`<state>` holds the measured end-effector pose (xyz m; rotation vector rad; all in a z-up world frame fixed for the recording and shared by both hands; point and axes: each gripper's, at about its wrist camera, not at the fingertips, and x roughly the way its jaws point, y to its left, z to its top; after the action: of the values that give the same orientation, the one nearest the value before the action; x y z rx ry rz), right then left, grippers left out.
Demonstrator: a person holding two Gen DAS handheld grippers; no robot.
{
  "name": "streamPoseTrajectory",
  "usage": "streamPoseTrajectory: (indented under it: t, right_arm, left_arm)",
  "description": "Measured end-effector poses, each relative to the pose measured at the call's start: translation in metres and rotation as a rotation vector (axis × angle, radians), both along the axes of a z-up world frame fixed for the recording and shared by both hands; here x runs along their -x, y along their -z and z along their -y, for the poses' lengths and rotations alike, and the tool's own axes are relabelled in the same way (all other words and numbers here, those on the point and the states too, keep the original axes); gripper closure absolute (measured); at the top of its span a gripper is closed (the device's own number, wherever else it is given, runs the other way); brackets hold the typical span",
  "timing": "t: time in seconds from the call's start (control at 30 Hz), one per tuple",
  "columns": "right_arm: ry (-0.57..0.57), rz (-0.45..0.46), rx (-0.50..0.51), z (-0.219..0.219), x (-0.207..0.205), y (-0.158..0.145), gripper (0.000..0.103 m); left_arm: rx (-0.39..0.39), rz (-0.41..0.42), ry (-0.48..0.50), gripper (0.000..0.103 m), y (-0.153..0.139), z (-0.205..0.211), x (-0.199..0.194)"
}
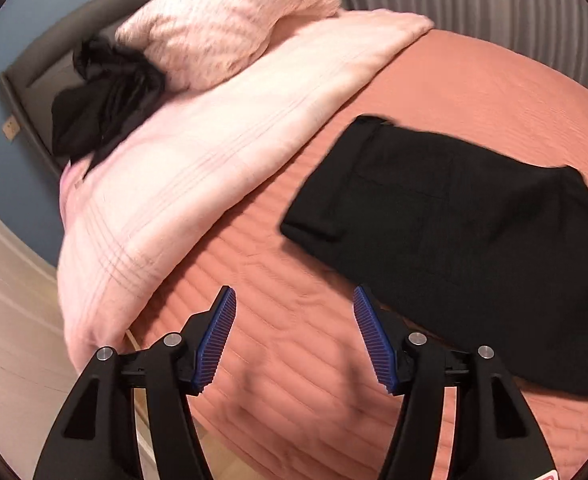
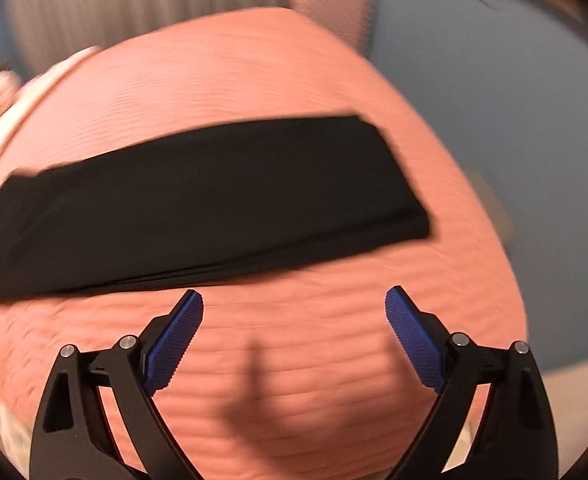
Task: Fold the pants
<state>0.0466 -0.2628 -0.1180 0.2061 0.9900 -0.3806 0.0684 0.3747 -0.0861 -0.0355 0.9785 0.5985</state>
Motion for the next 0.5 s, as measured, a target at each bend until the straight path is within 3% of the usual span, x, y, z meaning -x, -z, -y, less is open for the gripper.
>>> streamPoseTrajectory:
  t: [0.07, 0.13, 0.2, 0.3, 0.33, 0.5]
  right_arm:
    - [0.114, 0.048, -0.069, 0.040, -0.003, 0.004, 0.018]
    - [0.204, 0.066, -0.127, 0.079, -0.011, 0.015, 0.023]
    - [0.251, 0.094, -0.204, 0.110, -0.019, 0.027, 0.024]
    - [0.262, 0.100, -0.262, 0.134, -0.028, 0.041, 0.029]
    - [0.249, 0.089, -0.293, 0.139, -0.033, 0.049, 0.043]
    - [0.186, 0.105, -0.276, 0.139, -0.041, 0.050, 0.047]
  left_arm:
    - [-0.022, 0.015, 0.100, 0.039, -0.013, 0.050, -0.002]
    - [-0.051, 0.021, 0.187, 0.027, -0.021, 0.104, -0.010]
    - [-0.086, 0.015, 0.266, 0.027, -0.025, 0.159, -0.014]
    - [-0.093, 0.008, 0.369, 0.026, -0.030, 0.230, -0.021]
    - [-0.066, 0.003, 0.409, 0.026, -0.030, 0.253, -0.021]
    - [0.001, -0.039, 0.513, 0.025, -0.026, 0.321, -0.024]
